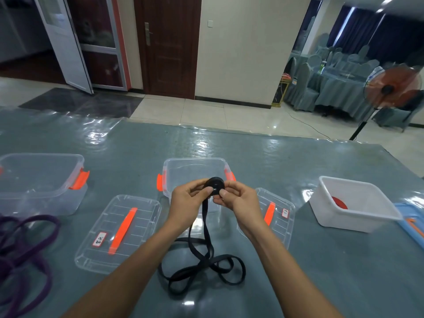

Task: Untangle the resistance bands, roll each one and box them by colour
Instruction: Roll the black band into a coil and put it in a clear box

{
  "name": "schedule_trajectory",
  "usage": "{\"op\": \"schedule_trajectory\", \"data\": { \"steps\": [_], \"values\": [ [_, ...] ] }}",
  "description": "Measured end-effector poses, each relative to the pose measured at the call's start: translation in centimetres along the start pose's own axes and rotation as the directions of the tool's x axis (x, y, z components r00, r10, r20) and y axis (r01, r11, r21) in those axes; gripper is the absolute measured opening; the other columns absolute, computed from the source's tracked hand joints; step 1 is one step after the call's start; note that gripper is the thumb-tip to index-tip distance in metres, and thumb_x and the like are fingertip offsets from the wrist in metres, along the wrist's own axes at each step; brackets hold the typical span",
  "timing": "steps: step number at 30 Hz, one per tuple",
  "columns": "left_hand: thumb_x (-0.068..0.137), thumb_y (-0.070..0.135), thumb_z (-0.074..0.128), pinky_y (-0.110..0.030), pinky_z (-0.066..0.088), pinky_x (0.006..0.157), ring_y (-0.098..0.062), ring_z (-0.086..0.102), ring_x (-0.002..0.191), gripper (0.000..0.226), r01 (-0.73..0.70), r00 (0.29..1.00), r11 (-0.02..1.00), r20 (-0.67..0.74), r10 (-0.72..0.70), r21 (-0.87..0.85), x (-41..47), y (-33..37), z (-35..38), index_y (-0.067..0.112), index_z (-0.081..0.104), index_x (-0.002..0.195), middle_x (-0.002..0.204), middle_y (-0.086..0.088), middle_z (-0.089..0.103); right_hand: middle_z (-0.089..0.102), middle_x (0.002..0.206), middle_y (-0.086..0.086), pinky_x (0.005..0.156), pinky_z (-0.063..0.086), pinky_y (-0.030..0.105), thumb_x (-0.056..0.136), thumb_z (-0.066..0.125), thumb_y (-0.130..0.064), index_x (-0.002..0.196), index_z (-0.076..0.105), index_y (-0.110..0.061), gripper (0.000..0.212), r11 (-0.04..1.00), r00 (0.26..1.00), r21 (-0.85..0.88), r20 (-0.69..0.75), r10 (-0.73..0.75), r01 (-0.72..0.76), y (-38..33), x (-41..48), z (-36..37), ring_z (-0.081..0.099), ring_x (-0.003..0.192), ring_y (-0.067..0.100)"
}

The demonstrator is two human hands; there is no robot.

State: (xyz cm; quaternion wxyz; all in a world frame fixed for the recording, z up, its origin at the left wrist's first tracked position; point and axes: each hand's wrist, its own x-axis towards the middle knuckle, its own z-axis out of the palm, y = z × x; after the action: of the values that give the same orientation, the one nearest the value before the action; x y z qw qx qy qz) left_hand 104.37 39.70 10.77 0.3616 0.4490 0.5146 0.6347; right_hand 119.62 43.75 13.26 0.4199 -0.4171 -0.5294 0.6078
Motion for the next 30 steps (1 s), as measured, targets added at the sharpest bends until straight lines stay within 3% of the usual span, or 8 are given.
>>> {"op": "schedule_trajectory", "data": {
  "steps": [4,8,11,16,20,24,26,30],
  "values": [
    [0.091,0.003,0.071,-0.014,0.056,0.082,-0.005,0.074,0.094,0.033,-0.028,0.999,0.998,0.023,0.026,0.054,0.0,0.2,-0.5,0.033,0.076,0.103,0.097,0.013,0.079,0.076,0.098,0.017,0.079,0.062,0.032,0.093,0.062,0.004,0.11,0.07,-0.002,0.019,0.999,1.0,-0.035,0.002,-0.017,0.017,0.7,0.0,0.2,0.075,0.09,0.03],
    [0.089,0.004,0.072,-0.009,0.05,0.081,0.005,0.071,0.09,0.034,-0.184,0.978,0.934,0.155,0.142,0.307,0.3,0.5,-1.5,0.036,0.077,0.102,0.09,0.03,0.074,0.075,0.099,-0.002,0.072,0.063,0.032,0.089,0.073,-0.011,0.121,0.07,-0.016,0.032,0.893,0.988,-0.423,0.064,-0.141,0.155,0.1,0.6,-0.7,0.074,0.078,0.016],
    [0.089,0.006,0.073,-0.014,0.051,0.08,0.0,0.071,0.089,0.025,-0.228,0.962,0.904,0.224,0.153,0.362,0.7,0.7,-1.6,0.023,0.08,0.106,0.09,0.025,0.074,0.076,0.088,-0.005,0.074,0.061,0.033,0.087,0.074,-0.011,0.106,0.075,-0.018,0.02,0.774,0.973,-0.59,0.156,-0.169,0.229,-0.4,1.1,-1.0,0.072,0.075,0.013],
    [0.088,0.004,0.075,-0.014,0.053,0.083,-0.005,0.074,0.091,0.032,-0.132,0.987,0.978,0.115,0.114,0.16,0.4,1.1,-0.9,0.03,0.075,0.107,0.096,0.013,0.078,0.078,0.093,0.012,0.081,0.062,0.035,0.087,0.07,0.003,0.102,0.073,-0.005,0.017,0.995,0.997,-0.079,0.025,-0.066,0.068,-0.6,1.3,-1.2,0.076,0.09,0.029],
    [0.092,0.003,0.07,-0.02,0.057,0.083,-0.012,0.076,0.092,0.032,-0.069,0.995,0.995,0.075,0.063,0.074,0.0,1.0,-0.6,0.031,0.074,0.106,0.097,0.008,0.079,0.079,0.097,0.009,0.079,0.061,0.029,0.091,0.066,0.006,0.108,0.066,0.006,0.017,0.978,0.998,0.204,0.06,0.02,-0.032,-0.2,0.7,-0.5,0.075,0.095,0.032],
    [0.093,0.003,0.068,-0.036,0.06,0.089,-0.016,0.076,0.089,0.026,-0.046,0.986,0.977,0.164,0.012,0.209,0.2,1.0,-1.5,0.024,0.077,0.106,0.093,0.001,0.079,0.078,0.095,0.007,0.076,0.063,0.033,0.089,0.073,-0.007,0.108,0.072,-0.007,0.019,0.974,0.998,-0.222,0.066,-0.026,0.04,-0.7,0.3,-1.1,0.075,0.087,0.027],
    [0.094,0.005,0.067,-0.041,0.059,0.09,-0.018,0.075,0.088,0.023,-0.057,0.972,0.948,0.234,-0.019,0.314,0.5,1.1,-2.0,0.019,0.077,0.109,0.092,-0.001,0.079,0.076,0.095,-0.007,0.073,0.06,0.03,0.087,0.076,-0.018,0.11,0.075,-0.019,0.023,0.815,0.987,-0.556,0.088,-0.135,0.161,-1.0,0.4,-1.4,0.071,0.078,0.018],
    [0.094,0.011,0.068,-0.041,0.057,0.086,-0.02,0.071,0.086,0.018,-0.137,0.946,0.888,0.324,-0.014,0.44,0.9,1.5,-2.2,0.019,0.078,0.107,0.086,0.001,0.076,0.074,0.093,-0.01,0.072,0.056,0.026,0.088,0.072,-0.013,0.106,0.075,-0.02,0.019,0.67,0.964,-0.693,0.193,-0.184,0.266,-1.6,0.3,-1.2,0.068,0.069,0.011]
  ]
}}
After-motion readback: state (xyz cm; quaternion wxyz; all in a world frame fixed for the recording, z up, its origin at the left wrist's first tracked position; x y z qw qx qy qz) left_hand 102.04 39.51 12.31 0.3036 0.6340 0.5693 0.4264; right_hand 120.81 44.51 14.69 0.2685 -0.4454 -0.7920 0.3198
